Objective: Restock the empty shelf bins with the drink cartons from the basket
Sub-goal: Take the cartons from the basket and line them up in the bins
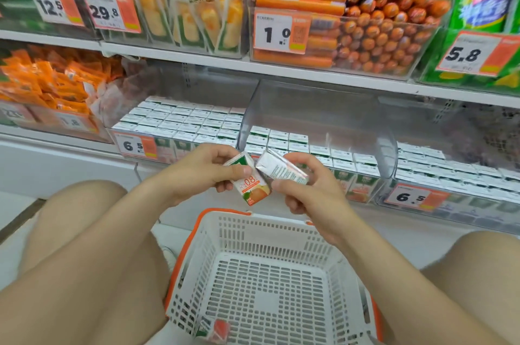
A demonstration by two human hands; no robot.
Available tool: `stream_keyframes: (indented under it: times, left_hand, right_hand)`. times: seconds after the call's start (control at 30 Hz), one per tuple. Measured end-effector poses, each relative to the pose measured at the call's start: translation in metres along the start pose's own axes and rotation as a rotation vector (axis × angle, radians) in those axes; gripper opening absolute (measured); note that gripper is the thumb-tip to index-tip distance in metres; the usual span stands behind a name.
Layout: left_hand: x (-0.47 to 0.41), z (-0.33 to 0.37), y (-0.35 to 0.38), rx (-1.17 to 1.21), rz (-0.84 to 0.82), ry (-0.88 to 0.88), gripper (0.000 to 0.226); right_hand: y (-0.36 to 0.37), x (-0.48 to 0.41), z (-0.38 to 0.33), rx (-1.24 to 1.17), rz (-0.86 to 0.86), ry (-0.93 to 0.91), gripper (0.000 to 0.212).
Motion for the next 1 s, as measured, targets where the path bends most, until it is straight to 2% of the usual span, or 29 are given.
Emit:
stream_keyframes:
  times: [0.07, 0.17, 0.27, 0.43, 0.6, 0.7, 0.8, 0.87, 1.0]
  left_hand:
    - [-0.001, 0.004, -0.012, -0.005, 0.053, 0.016, 0.022]
    - [-0.003, 0.009, -0.031, -0.007, 0.135, 0.021, 0.033]
    - [-0.008, 0.016, -0.046, 0.025, 0.183, 0.042, 0.031]
    - [-0.015, 0.02, -0.083, -0.033, 0.25, 0.095, 0.025]
    - [-0.018, 0.013, -0.147, -0.177, 0.491, 0.105, 0.019]
    - [-0.025, 0.006, -0.184, -0.355, 0.701, 0.134, 0.017]
    - [-0.032, -0.002, -0.21, -0.45, 0.785, 0.102, 0.02]
    - [-0.038, -0.013, -0.229, -0.617, 0.854, 0.048, 0.023]
    - [-0.044, -0.027, -0.25, -0.681, 0.951, 0.01, 0.024]
  right_hand:
    - [0.002, -0.006, -0.005, 0.032, 0.017, 0.038, 0.043]
    - [0.008, -0.018, -0.006, 0.065, 0.011, 0.076, 0.047]
    - [0.022, -0.032, -0.007, 0.067, 0.015, 0.044, 0.026]
    - [0.047, -0.055, -0.013, -0.031, 0.05, 0.058, 0.017]
    - [0.083, -0.09, -0.025, -0.174, -0.009, 0.036, 0.027]
    - [0.111, -0.112, -0.035, -0.179, -0.087, 0.026, 0.017]
    - [0.141, -0.14, -0.042, -0.012, -0.124, -0.032, 0.025]
    - [0.161, -0.161, -0.044, 0.153, -0.133, -0.121, 0.032]
    - [0.194, -0.208, -0.049, 0.689, -0.091, -0.461, 0.04]
Point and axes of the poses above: each hand's wrist, its own x-axis away from the middle knuckle, its own y-axis out of the palm, z = x × y, the point moved 5 cm from there along -x, towards the middle knuckle, and after that the axes turned 3 degrees about -y, right-handed, at the moved point
